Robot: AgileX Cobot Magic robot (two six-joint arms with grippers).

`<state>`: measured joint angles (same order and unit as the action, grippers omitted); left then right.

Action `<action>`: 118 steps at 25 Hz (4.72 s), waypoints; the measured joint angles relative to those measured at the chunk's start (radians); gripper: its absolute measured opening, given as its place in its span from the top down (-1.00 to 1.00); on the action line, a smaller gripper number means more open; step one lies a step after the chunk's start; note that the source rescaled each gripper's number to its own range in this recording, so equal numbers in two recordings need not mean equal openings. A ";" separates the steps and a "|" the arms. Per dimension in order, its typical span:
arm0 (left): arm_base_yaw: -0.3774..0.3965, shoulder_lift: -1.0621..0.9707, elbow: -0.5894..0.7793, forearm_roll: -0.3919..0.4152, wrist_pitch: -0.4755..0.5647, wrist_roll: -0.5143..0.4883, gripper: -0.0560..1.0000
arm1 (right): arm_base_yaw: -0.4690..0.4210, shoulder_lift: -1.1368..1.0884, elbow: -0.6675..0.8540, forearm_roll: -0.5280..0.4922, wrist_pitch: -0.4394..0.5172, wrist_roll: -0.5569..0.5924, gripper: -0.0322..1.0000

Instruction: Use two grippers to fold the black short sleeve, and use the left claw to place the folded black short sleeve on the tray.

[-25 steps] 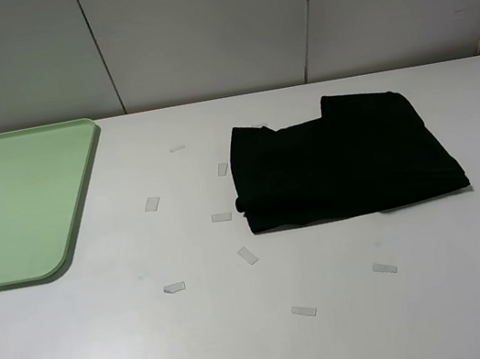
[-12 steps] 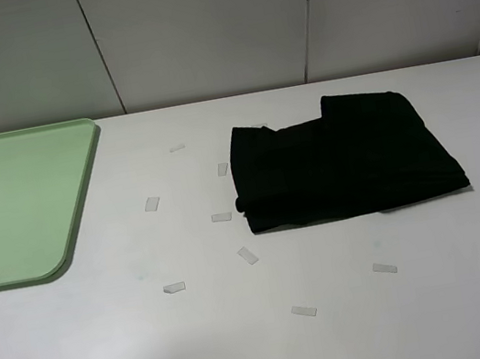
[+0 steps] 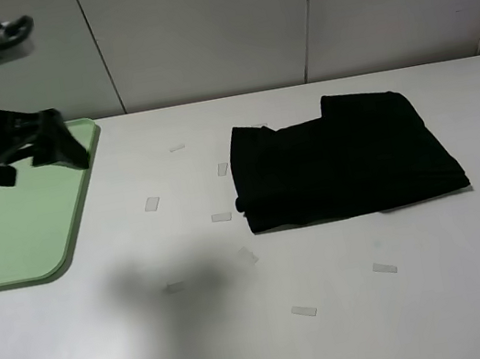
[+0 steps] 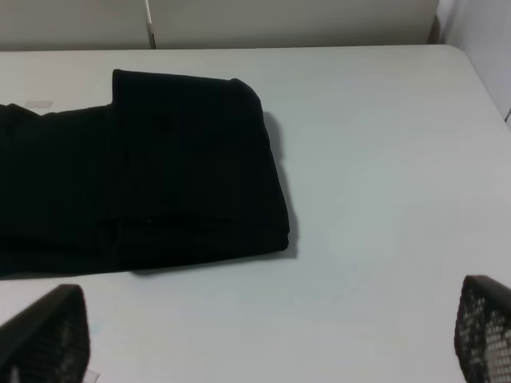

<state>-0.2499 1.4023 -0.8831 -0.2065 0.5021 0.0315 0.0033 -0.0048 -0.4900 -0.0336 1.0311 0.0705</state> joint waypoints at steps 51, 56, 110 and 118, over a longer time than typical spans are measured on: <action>-0.495 0.820 -0.361 -0.012 -0.699 -0.431 -0.36 | 0.000 0.000 0.000 -0.002 0.000 0.000 -1.00; -0.495 0.826 -0.361 -0.012 -0.697 -0.431 0.09 | 0.000 0.000 0.000 -0.002 0.000 0.000 -1.00; -0.380 0.317 -0.360 0.193 0.238 -0.232 0.81 | 0.000 0.000 0.000 -0.003 0.000 0.000 -1.00; -0.465 0.350 -0.360 0.188 0.126 -0.252 0.81 | 0.000 0.000 0.000 -0.003 0.000 0.000 -1.00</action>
<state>-0.7150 1.7528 -1.2429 -0.0184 0.6277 -0.2201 0.0033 -0.0048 -0.4900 -0.0364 1.0311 0.0705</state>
